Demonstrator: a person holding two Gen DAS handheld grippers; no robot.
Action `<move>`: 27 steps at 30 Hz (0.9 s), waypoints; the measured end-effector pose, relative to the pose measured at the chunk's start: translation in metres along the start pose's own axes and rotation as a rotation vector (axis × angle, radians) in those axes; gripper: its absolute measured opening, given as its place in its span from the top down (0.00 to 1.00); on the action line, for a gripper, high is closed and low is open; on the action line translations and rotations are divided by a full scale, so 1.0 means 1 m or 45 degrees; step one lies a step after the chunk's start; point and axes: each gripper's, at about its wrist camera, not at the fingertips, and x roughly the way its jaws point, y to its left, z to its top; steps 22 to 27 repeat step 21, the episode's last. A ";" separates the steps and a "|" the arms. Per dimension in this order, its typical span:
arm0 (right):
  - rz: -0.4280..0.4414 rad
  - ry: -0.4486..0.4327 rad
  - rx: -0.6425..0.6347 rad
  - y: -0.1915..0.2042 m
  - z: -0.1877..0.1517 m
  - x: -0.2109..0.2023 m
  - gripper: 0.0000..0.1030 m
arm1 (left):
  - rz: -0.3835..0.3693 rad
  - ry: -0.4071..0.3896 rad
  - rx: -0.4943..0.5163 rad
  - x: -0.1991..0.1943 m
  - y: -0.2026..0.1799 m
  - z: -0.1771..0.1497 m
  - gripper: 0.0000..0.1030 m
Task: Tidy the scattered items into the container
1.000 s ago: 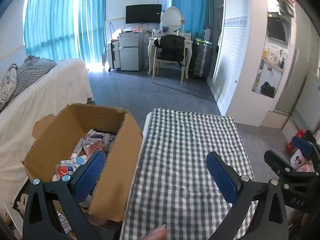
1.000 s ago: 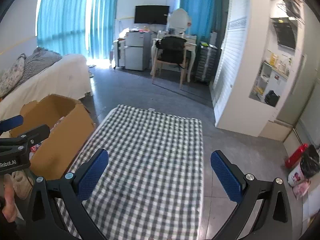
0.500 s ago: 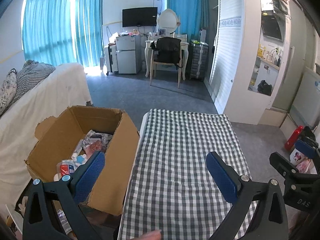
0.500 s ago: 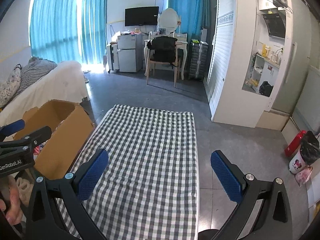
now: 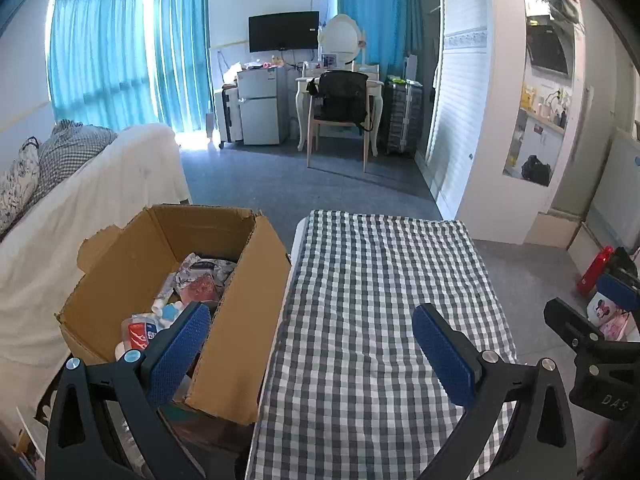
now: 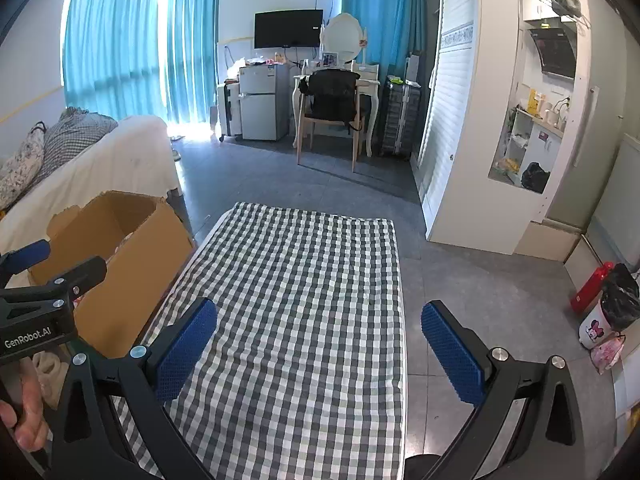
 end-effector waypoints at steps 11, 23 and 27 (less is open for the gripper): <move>0.007 0.006 -0.006 0.005 -0.002 0.001 0.00 | 0.008 -0.002 0.019 -0.001 -0.002 -0.003 0.00; 0.008 0.012 -0.001 0.007 -0.003 0.004 0.00 | 0.014 0.002 0.021 0.000 -0.003 -0.002 0.00; 0.008 0.012 -0.001 0.007 -0.003 0.004 0.00 | 0.014 0.002 0.021 0.000 -0.003 -0.002 0.00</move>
